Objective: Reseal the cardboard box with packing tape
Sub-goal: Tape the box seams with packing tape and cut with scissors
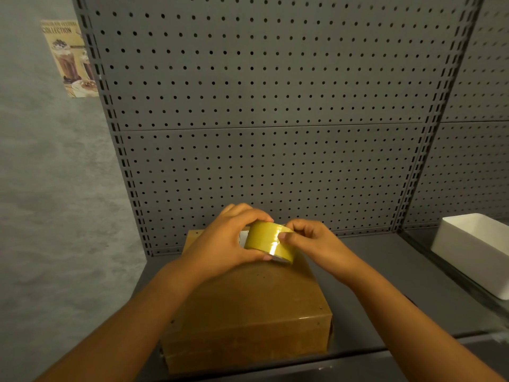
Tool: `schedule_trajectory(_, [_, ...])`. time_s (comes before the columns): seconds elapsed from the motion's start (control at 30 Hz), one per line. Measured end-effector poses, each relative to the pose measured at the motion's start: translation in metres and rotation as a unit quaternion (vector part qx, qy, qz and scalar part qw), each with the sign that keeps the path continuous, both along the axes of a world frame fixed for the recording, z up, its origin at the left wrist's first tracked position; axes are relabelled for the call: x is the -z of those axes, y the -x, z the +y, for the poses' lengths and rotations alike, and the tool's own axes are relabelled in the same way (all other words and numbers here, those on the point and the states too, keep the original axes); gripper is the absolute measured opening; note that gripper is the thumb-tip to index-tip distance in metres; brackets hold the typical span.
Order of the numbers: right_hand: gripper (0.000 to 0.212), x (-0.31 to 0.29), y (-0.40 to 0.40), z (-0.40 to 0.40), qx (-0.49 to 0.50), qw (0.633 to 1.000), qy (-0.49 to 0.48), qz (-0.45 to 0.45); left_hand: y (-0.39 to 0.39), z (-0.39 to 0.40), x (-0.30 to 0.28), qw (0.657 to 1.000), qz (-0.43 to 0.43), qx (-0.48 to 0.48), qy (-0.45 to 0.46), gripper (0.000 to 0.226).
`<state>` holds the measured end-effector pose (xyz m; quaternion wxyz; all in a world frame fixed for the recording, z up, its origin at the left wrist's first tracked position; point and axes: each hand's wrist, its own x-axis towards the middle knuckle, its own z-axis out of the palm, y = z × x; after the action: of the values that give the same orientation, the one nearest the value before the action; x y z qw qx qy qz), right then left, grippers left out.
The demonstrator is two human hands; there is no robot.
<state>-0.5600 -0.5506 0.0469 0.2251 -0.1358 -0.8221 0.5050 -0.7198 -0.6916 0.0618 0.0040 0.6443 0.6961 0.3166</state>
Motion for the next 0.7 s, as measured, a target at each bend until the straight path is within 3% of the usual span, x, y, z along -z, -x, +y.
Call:
schedule_trajectory(0.23, [0.022,0.0,-0.002,-0.003,-0.003,1.0,0.002,-0.006,-0.004,-0.003,-0.002,1.0,0.022,0.001,0.004,0.055])
schedule_trajectory(0.4, [0.032,0.0,-0.009,0.002,-0.04,0.999,0.021,0.001,-0.004,-0.005,-0.003,0.999,-0.024,0.016,0.035,0.055])
schedule_trajectory(0.7, [0.02,0.001,-0.018,0.003,-0.057,0.997,0.051,0.016,-0.011,-0.007,-0.003,0.997,-0.055,0.024,0.048,0.063])
